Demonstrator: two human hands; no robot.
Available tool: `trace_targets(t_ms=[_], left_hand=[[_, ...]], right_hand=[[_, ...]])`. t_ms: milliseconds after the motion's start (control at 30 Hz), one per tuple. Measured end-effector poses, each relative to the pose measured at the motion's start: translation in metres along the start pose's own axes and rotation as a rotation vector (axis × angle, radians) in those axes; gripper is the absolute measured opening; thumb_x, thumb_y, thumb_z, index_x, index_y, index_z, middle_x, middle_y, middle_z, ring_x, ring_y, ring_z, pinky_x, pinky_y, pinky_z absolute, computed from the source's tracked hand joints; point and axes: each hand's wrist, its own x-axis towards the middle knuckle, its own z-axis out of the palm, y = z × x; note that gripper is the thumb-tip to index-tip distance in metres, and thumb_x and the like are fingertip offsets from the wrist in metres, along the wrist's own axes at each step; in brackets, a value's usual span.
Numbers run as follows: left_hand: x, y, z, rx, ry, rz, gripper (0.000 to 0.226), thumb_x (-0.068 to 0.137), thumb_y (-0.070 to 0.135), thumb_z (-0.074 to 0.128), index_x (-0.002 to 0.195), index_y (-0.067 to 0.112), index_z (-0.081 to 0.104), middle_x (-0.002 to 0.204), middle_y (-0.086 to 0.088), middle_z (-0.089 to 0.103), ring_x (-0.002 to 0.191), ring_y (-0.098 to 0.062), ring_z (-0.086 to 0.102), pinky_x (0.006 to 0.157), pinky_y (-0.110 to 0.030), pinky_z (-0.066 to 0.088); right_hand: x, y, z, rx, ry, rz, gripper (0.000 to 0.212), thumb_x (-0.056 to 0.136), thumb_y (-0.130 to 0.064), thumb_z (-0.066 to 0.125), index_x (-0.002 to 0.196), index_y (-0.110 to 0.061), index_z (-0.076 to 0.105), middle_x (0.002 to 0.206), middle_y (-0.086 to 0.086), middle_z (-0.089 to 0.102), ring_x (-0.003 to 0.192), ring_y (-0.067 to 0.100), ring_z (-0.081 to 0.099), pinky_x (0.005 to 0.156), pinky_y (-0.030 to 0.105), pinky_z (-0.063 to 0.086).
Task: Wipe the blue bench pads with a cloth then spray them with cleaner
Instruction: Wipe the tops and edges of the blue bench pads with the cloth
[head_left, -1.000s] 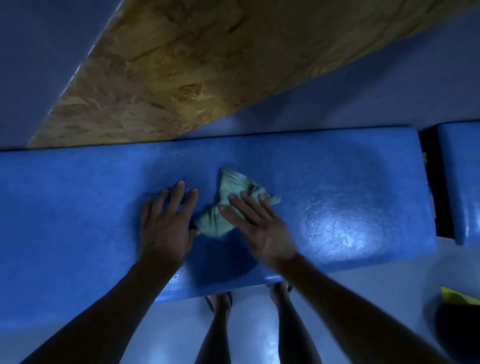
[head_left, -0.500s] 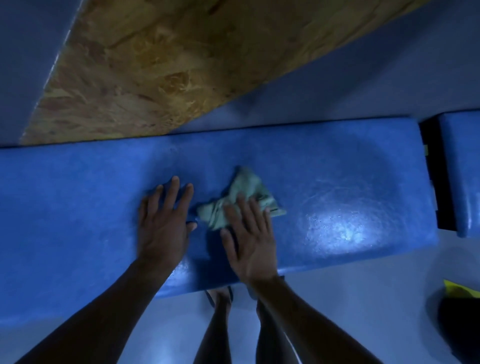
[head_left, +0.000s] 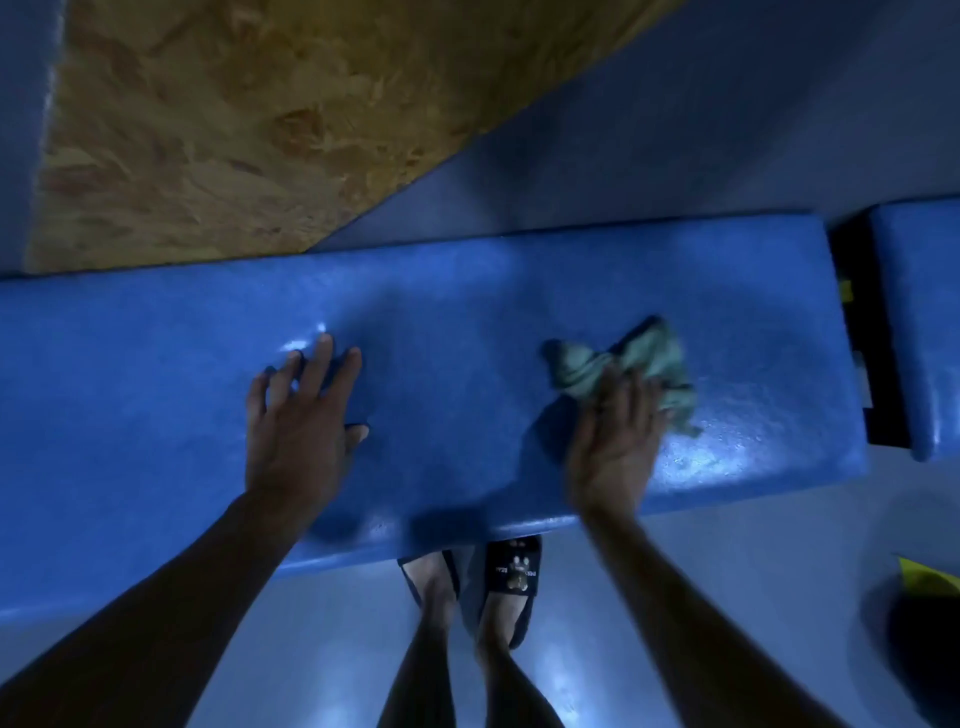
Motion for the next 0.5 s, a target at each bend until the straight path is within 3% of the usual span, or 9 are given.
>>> trace_targets(t_ms=[100,167,233,333,400,500], left_hand=[[-0.003,0.004,-0.003,0.016,-0.002,-0.018,0.087,0.074,0.032,0.08,0.149,0.021,0.037,0.158,-0.006,0.031,0.137,-0.041,0.036,0.111,-0.056,0.027],[-0.008,0.009,-0.006,0.005,-0.01,-0.022,0.084,0.078,0.031,0.078,0.15,0.024,0.036,0.158,-0.005,0.031,0.137,-0.041,0.036,0.112,-0.058,0.026],[-0.017,0.016,-0.008,0.0,0.009,-0.005,0.081,0.08,0.03,0.077,0.15,0.026,0.037,0.156,-0.005,0.034,0.134,-0.041,0.039,0.11,-0.059,0.028],[-0.034,0.032,-0.007,-0.015,0.015,0.035,0.078,0.078,0.031,0.079,0.147,0.027,0.042,0.154,-0.005,0.037,0.13,-0.041,0.042,0.109,-0.059,0.031],[-0.047,0.044,-0.005,-0.04,0.004,0.057,0.078,0.076,0.033,0.081,0.145,0.026,0.046,0.154,-0.005,0.039,0.128,-0.041,0.044,0.107,-0.059,0.033],[-0.065,0.054,0.001,-0.067,0.012,0.093,0.077,0.07,0.033,0.085,0.14,0.024,0.053,0.152,-0.007,0.043,0.128,-0.043,0.045,0.104,-0.059,0.035]], right_hand=[[-0.06,-0.046,0.013,0.028,-0.201,-0.405,0.045,0.1,-0.027,0.044,0.142,-0.012,0.055,0.152,0.015,0.046,0.145,0.037,0.036,0.116,0.056,0.029],[-0.072,-0.039,0.002,0.022,-0.369,-0.688,0.042,0.102,-0.031,0.045,0.142,-0.023,0.056,0.156,0.005,0.043,0.148,0.029,0.033,0.119,0.052,0.027],[-0.051,-0.008,-0.015,0.023,-0.41,-0.812,0.04,0.101,-0.032,0.045,0.139,-0.028,0.057,0.155,-0.001,0.045,0.147,0.023,0.035,0.12,0.048,0.028],[-0.015,0.053,-0.038,-0.033,-0.37,-0.716,0.035,0.101,-0.028,0.046,0.131,-0.024,0.063,0.15,0.002,0.051,0.142,0.025,0.044,0.117,0.05,0.032],[0.006,0.084,-0.057,0.005,-0.296,-0.486,0.028,0.103,-0.029,0.045,0.114,-0.017,0.067,0.138,0.006,0.058,0.134,0.031,0.049,0.11,0.054,0.038],[0.022,0.098,-0.066,0.101,-0.162,-0.15,0.027,0.102,-0.035,0.046,0.092,-0.011,0.055,0.123,0.011,0.053,0.111,0.038,0.051,0.097,0.055,0.043]])
